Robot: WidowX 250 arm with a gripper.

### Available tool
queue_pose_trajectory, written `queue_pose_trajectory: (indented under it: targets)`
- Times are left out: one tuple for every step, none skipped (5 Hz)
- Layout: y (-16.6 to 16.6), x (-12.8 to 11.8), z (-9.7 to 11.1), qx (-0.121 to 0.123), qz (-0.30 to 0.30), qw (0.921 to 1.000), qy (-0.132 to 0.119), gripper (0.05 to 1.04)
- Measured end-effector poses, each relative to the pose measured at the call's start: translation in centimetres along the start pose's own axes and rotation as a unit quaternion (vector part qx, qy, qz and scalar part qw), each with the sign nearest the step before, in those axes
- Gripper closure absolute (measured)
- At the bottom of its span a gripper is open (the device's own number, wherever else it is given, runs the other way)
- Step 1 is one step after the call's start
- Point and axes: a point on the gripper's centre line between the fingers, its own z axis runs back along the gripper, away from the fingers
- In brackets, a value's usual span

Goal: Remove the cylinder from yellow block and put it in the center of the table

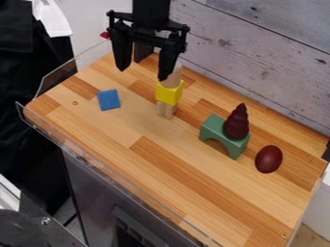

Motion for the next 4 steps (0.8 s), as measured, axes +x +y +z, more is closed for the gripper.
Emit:
queue_pose_trajectory:
  targets:
    - [0.1,-0.1,-0.9,0.001,0.0,0.9999,0.017,0.085]
    - [-0.1,-0.1,-1.4,-0.002,-0.004,0.9997,0.025,0.085]
    - [-0.8,0.2,-1.4,-0.006,-0.015,0.9996,0.024,0.085]
    - [-1.1,0.6,-1.1,-0.015,-0.022,0.9995,0.016,0.085]
